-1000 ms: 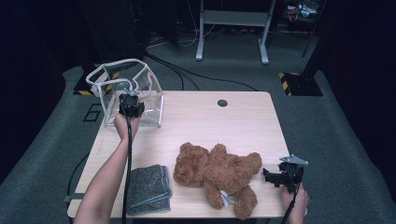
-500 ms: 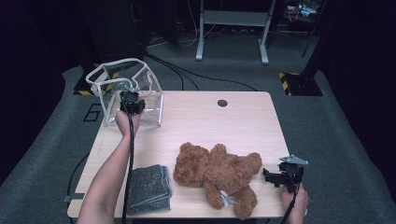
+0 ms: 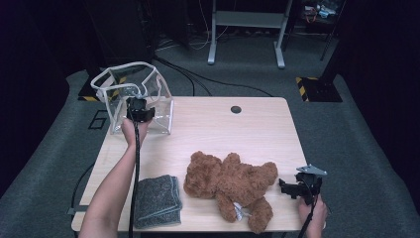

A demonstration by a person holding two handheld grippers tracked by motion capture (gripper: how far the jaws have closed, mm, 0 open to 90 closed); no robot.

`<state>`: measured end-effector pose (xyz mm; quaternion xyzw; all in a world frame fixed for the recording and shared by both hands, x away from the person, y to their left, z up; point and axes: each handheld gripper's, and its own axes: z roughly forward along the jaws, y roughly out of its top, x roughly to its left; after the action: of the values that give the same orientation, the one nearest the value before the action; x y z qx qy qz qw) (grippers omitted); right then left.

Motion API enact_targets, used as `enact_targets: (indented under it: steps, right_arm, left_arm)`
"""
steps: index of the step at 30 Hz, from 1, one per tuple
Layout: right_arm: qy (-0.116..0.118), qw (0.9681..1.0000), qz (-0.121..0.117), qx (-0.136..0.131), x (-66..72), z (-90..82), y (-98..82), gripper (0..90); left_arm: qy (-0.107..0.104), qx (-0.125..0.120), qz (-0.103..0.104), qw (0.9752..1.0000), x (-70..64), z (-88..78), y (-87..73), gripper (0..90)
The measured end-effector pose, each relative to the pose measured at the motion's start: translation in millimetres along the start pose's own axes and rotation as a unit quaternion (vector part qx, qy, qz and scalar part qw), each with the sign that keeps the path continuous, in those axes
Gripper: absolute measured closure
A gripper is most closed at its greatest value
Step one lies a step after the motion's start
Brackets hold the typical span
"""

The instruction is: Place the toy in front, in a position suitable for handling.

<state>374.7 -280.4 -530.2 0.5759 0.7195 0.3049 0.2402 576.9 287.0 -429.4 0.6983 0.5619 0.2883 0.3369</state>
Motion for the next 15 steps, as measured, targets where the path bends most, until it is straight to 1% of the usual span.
enact_targets:
  steps: [1, 2, 3, 6, 7, 8, 9, 10, 11, 12, 13, 14, 15]
  right_arm:
    - [0.0, 1.0, 0.0, 0.0, 0.0, 0.0, 0.0, 0.0]
    - [0.0, 1.0, 0.0, 0.0, 0.0, 0.0, 0.0, 0.0]
    - [0.0, 1.0, 0.0, 0.0, 0.0, 0.0, 0.0, 0.0]
    - [0.0, 1.0, 0.0, 0.0, 0.0, 0.0, 0.0, 0.0]
    - [0.0, 1.0, 0.0, 0.0, 0.0, 0.0, 0.0, 0.0]
    - [0.0, 1.0, 0.0, 0.0, 0.0, 0.0, 0.0, 0.0]
    - [0.0, 1.0, 0.0, 0.0, 0.0, 0.0, 0.0, 0.0]
    - [0.0, 1.0, 0.0, 0.0, 0.0, 0.0, 0.0, 0.0]
    - [0.0, 1.0, 0.0, 0.0, 0.0, 0.0, 0.0, 0.0]
    - [0.0, 1.0, 0.0, 0.0, 0.0, 0.0, 0.0, 0.0]
    - [0.0, 1.0, 0.0, 0.0, 0.0, 0.0, 0.0, 0.0]
    - [0.0, 1.0, 0.0, 0.0, 0.0, 0.0, 0.0, 0.0]
    - [0.0, 1.0, 0.0, 0.0, 0.0, 0.0, 0.0, 0.0]
  left_arm:
    - [0.0, 0.0, 0.0, 1.0, 0.0, 0.0, 0.0, 57.2]
    - [-0.012, 0.003, -0.005, 0.9999, 1.9, -3.0, -2.6, 54.6]
    - [-0.01, 0.001, -0.001, 1.0, 2.3, -5.7, -5.2, 53.1]
    - [-0.01, 0.002, 0.0, 0.9999, 3.6, -9.2, -8.9, 41.3]
    - [-0.017, 0.004, -0.003, 0.9998, 5.5, -12.6, -13.9, 38.5]
    - [-0.018, 0.003, -0.004, 0.9998, 6.7, -14.3, -17.3, 34.6]
    - [-0.021, 0.007, -0.003, 0.9997, 7.1, -15.8, -20.4, 30.7]
    - [-0.021, 0.011, 0.002, 0.9997, 7.5, -17.2, -22.6, 28.6]
    - [-0.022, 0.012, 0.002, 0.9997, 7.9, -19.1, -26.0, 25.8]
    - [-0.022, 0.012, 0.002, 0.9997, 7.9, -19.1, -26.0, 22.8]
    - [-0.029, 0.011, 0.0, 0.9995, 10.1, -23.0, -33.0, 21.8]
    - [-0.036, 0.019, -0.004, 0.9992, 11.7, -24.6, -35.7, 19.5]
    - [-0.042, 0.015, -0.005, 0.999, 13.3, -27.0, -39.5, 17.1]
